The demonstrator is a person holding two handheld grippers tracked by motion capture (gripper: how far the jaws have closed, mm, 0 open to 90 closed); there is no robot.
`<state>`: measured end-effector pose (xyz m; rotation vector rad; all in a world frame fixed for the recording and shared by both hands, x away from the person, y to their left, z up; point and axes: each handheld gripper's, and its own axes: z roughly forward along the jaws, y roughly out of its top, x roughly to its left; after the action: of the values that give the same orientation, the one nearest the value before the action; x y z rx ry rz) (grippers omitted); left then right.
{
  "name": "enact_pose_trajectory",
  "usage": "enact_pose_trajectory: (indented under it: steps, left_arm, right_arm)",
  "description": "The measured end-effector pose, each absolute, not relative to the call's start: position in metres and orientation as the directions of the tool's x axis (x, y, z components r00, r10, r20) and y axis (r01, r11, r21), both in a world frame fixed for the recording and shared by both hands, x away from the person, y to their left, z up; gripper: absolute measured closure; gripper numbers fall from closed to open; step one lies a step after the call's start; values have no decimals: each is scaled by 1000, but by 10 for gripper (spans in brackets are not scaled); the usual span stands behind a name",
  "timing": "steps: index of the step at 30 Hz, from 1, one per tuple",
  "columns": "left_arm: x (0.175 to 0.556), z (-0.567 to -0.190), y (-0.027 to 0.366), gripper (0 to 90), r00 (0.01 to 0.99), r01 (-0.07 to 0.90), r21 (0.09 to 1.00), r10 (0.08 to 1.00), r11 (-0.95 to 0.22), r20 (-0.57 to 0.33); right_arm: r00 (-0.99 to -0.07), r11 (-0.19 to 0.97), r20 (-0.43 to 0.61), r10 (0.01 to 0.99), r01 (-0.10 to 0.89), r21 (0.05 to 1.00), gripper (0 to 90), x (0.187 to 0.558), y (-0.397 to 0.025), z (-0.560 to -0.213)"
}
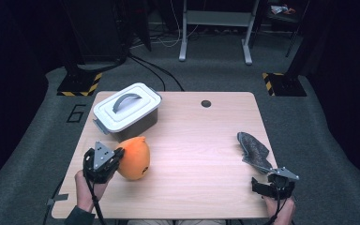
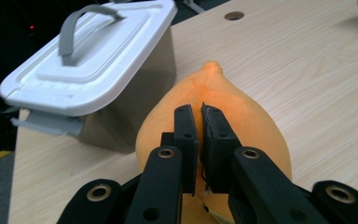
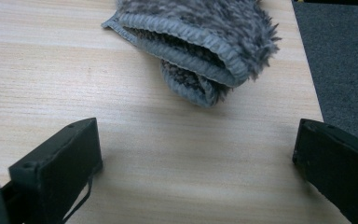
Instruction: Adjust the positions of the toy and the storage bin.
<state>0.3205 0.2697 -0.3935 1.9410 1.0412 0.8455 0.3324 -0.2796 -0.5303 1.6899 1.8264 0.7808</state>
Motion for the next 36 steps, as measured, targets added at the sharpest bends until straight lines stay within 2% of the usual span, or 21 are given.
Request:
enact_pose_trajectory:
  steps: [19, 24, 32, 36]
  left_arm:
    - [318, -410, 332, 854, 283, 493, 817, 943, -301, 177]
    - [321, -416, 346, 850, 220, 547, 785, 955, -291, 200]
    - [337, -427, 361, 822, 138, 596, 752, 959, -281, 248]
    - [346, -430, 369, 769, 115, 606, 752, 964, -258, 238]
  right_arm:
    - [-77, 51, 4, 997, 692, 720, 2, 332, -279, -530]
    - [-74, 47, 6, 997, 693, 719, 2, 332, -279, -530]
    - [-74, 46, 8, 997, 693, 719, 2, 332, -279, -530]
    - [-74, 46, 8, 997, 693, 719, 2, 332, -279, -530]
